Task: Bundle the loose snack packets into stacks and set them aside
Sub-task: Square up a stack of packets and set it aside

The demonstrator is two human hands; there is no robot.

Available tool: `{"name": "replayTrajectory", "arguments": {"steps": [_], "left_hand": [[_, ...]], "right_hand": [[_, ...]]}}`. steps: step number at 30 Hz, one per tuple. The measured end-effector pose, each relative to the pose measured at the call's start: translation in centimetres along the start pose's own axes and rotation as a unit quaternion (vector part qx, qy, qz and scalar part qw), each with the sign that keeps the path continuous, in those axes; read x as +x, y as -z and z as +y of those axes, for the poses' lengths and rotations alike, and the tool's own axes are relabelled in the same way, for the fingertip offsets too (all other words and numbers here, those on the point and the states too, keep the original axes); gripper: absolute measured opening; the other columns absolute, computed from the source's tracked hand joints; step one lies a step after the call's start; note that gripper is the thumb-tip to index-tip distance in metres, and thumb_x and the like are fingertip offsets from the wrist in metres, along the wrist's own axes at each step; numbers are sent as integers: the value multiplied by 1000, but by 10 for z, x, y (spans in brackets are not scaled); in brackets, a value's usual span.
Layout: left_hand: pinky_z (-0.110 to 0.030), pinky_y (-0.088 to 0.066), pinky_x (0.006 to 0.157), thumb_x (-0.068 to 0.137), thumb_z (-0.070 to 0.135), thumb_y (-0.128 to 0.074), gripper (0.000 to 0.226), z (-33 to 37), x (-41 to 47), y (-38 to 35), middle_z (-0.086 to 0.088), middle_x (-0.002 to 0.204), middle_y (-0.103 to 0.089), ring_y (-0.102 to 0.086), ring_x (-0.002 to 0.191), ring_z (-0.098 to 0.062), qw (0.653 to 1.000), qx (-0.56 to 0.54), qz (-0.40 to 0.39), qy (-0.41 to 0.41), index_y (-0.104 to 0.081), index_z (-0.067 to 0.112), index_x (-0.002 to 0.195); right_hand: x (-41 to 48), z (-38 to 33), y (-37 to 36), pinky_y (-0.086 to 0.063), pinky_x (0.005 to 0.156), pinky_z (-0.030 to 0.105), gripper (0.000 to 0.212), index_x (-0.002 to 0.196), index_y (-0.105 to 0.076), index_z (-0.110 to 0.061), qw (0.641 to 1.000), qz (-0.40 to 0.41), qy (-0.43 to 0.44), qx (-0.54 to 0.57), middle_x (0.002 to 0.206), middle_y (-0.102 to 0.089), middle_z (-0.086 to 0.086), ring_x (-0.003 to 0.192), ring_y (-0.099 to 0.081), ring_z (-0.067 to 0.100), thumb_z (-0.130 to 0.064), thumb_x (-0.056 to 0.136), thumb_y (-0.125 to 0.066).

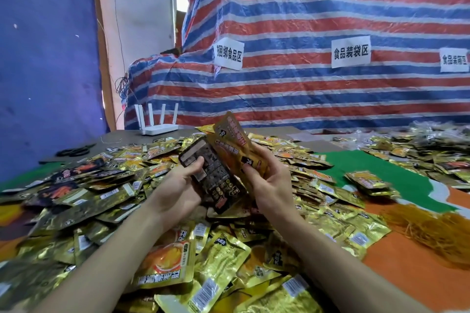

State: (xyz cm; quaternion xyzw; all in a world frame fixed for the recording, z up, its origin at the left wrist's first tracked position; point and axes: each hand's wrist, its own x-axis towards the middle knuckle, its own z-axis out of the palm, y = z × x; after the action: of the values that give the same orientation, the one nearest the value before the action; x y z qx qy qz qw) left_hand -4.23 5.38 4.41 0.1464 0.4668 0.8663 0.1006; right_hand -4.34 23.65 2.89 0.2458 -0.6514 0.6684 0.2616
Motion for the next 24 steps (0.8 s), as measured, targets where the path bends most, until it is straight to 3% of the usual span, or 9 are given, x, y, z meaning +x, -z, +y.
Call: {"name": "replayTrajectory", "arguments": {"steps": [4,7,10,14,15,17,19,21,24], "left_hand": [[-42,-61,75,89,22,-56,43,6,-1,4,-19,113,-72,-72,100,-31,1000,-3,-9,2,-61,-1,125],[-42,-60,73,93,20,-55,40,-2,3,-1,-23,119,-69,-72,102,-32,1000,-16,-1,-7,-61,-4,124],[-40,-60,63,100,12,-52,32,-18,17,-8,-24,116,-69,-75,90,-28,987,-32,129,-92,-52,-2,129],[-34,-59,59,100,11,-58,16,-30,24,-12,-15,110,-69,-74,83,-20,947,80,230,-212,-55,16,115],[-33,-60,64,100,9,-58,20,-31,23,-12,-12,111,-68,-73,90,-20,928,144,225,-260,-54,24,112],[-27,-60,76,98,5,-59,38,-32,20,-11,-12,119,-61,-67,104,-21,849,309,185,-387,-50,37,117],[-15,-55,74,94,1,-63,62,-36,19,-12,-9,115,-59,-64,103,-13,793,381,150,-451,-40,42,134],[-13,-53,72,91,0,-67,69,-42,18,-15,-5,107,-61,-68,94,-8,832,340,144,-414,-33,39,137],[-26,-58,73,79,10,-74,49,-41,16,-13,-8,102,-71,-71,96,-20,942,213,96,-242,-52,22,121]], "right_hand": [[1,-3,-1,-56,98,34,48,115,-66,-39,997,74,5,9,111,-72,-13,109,-67,6,4,95,-62],[-2,-4,-1,-60,90,41,59,97,-75,-46,998,34,-47,29,99,-76,-12,97,-72,9,11,89,-59],[-3,-3,-7,-60,90,45,56,98,-75,-34,993,-62,-98,35,102,-77,-7,100,-72,14,17,85,-56],[-6,-3,-15,-57,76,24,50,122,-60,-12,990,-107,-85,36,110,-71,1,97,-69,8,17,83,-56],[-7,-3,-16,-55,71,21,53,124,-57,-11,988,-119,-88,52,105,-71,0,91,-69,8,15,78,-55],[-8,-4,-19,-50,56,21,61,121,-56,-9,983,-135,-99,80,89,-68,0,77,-65,14,3,62,-48],[-11,-4,-23,-44,52,23,70,124,-53,-7,981,-146,-102,83,88,-61,5,74,-58,17,-3,55,-43],[-15,-2,-25,-50,59,19,69,131,-47,-13,982,-151,-93,58,99,-63,1,80,-64,11,4,64,-44],[-22,4,-23,-57,73,21,67,135,-39,-20,984,-158,-87,2,117,-59,4,96,-67,1,19,81,-44]]}}
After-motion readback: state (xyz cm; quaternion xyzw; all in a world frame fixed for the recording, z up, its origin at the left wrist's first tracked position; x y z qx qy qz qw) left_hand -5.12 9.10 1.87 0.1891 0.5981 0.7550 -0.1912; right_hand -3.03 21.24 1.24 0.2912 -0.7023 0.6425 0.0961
